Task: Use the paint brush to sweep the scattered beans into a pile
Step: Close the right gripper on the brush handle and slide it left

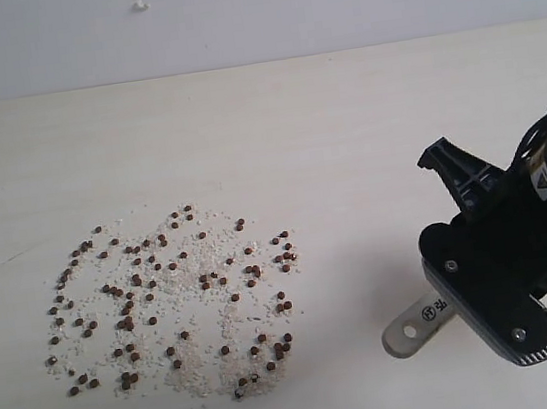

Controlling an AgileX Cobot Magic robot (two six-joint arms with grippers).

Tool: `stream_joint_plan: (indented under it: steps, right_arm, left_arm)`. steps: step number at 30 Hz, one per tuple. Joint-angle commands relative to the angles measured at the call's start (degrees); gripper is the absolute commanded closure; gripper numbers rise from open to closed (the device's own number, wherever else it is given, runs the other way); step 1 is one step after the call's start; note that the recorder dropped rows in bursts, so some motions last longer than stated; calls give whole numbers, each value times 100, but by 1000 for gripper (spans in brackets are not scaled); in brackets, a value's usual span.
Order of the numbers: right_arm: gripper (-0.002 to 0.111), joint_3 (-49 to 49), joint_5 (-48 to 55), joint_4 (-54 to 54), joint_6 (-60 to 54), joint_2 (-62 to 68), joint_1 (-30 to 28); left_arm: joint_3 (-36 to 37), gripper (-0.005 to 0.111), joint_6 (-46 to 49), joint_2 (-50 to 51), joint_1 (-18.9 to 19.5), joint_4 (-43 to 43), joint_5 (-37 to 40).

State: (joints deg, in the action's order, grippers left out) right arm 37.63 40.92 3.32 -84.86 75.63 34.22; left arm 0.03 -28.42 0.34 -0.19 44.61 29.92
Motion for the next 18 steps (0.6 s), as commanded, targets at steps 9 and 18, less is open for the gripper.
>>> stream_joint_plan:
  steps: [9,18]
  right_arm:
    - [108,50,73,-5,121,-92,-21]
    - [108,50,-166,-46,384,-92,-21]
  left_arm:
    - [-3,107,-47,-34,-33,8,0]
    - [-3,107,-47,-34,-33,8,0]
